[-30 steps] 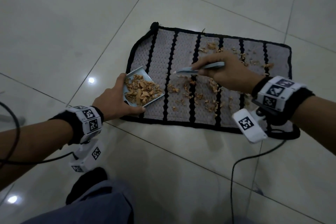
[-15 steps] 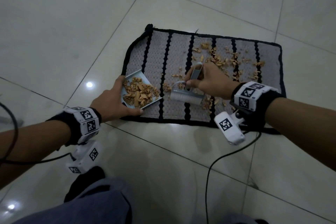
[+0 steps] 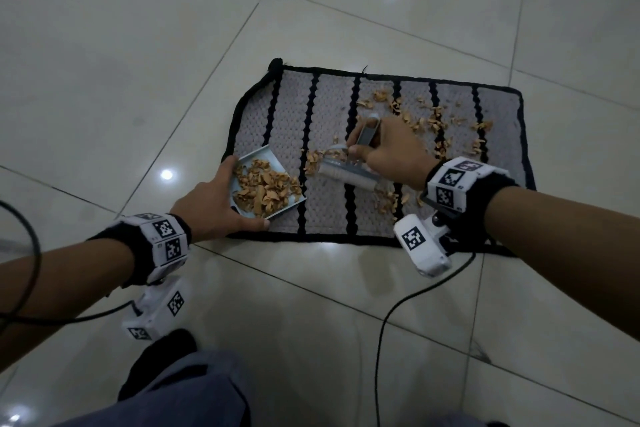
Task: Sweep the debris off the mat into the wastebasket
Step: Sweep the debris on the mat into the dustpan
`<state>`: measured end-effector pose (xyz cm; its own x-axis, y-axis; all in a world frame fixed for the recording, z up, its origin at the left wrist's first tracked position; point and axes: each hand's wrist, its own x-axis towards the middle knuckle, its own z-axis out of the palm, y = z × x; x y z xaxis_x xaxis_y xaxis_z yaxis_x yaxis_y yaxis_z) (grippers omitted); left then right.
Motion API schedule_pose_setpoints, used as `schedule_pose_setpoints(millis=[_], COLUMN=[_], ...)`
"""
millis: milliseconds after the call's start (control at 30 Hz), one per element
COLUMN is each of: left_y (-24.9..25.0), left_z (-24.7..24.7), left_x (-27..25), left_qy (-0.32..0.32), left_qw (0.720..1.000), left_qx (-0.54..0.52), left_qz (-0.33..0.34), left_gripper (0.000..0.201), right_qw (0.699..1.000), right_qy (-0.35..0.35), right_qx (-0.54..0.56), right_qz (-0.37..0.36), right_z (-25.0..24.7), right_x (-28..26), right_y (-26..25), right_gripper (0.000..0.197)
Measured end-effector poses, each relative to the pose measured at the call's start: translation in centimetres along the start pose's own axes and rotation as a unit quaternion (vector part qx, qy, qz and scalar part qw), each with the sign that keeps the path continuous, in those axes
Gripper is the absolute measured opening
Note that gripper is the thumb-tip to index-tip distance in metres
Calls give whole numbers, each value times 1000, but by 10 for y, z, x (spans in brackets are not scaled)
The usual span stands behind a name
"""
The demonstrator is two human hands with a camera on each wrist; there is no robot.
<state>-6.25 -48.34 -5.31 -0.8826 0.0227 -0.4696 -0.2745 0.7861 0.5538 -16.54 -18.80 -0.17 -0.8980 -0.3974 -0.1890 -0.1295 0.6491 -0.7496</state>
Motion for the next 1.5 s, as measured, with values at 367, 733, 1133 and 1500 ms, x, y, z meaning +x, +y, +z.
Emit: schedule_pose_setpoints(millis=[367,733,1133,1500], left_y=[-1,7,0,6], left_z=[2,0,-9,-7], left_x=[2,5,1,5], left_qy=[10,27,7,-15], left_qw=[999,999,999,1000], left_qx=[-32,-25,-18,1], left_qz=[-2,14,32,10], left_gripper=[138,134,134,138], right_qw=[993,990,978,985], right_qy=[41,105,195,146], right_qx=[-62,-23,78,44], right_qz=[-92,-93,9,-78], right_z=[48,62,51,67], right_x=[-16,-18,-23,-35], right_y=[-31,-42,-14,-32], right_gripper=[9,9,14,5])
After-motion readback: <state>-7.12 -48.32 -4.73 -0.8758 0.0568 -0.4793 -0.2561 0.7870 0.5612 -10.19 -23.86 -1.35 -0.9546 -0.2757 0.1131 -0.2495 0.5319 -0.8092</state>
